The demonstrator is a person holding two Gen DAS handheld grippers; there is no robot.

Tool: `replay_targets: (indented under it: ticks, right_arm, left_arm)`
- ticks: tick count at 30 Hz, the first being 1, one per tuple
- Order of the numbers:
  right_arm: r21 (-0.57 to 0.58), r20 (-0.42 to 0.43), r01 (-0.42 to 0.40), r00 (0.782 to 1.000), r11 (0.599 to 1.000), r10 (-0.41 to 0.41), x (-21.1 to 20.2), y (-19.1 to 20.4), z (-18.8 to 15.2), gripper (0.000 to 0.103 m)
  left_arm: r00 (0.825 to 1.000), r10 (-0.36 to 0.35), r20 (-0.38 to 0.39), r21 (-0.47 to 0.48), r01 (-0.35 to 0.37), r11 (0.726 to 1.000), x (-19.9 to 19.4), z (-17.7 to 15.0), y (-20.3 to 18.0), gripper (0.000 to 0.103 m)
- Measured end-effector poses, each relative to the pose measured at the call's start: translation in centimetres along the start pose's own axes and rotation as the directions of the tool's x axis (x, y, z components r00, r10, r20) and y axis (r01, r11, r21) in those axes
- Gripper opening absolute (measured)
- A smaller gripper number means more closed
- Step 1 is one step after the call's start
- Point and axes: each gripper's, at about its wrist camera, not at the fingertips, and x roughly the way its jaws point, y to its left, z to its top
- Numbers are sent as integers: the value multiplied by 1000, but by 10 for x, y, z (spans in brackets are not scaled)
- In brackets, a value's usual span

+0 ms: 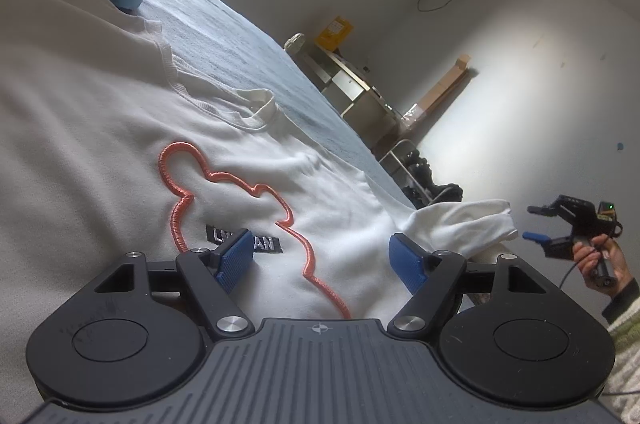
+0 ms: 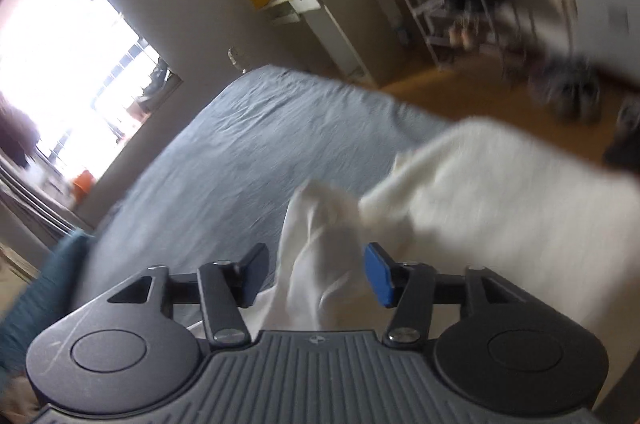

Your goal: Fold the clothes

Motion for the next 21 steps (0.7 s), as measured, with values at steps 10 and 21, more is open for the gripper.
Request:
replay_targets:
  ticks: [10,21]
  right_arm:
    - [205,-3,-52,999,977,54,43,-34,5,54]
    - [-176,217,23,976,984,16,46,35,-14,20]
  left_arm:
    - [1000,-4,0,0,4,1000,-1,0,0,76]
    - [1000,-7,1,-1,7,1000,-1,-1,1,77]
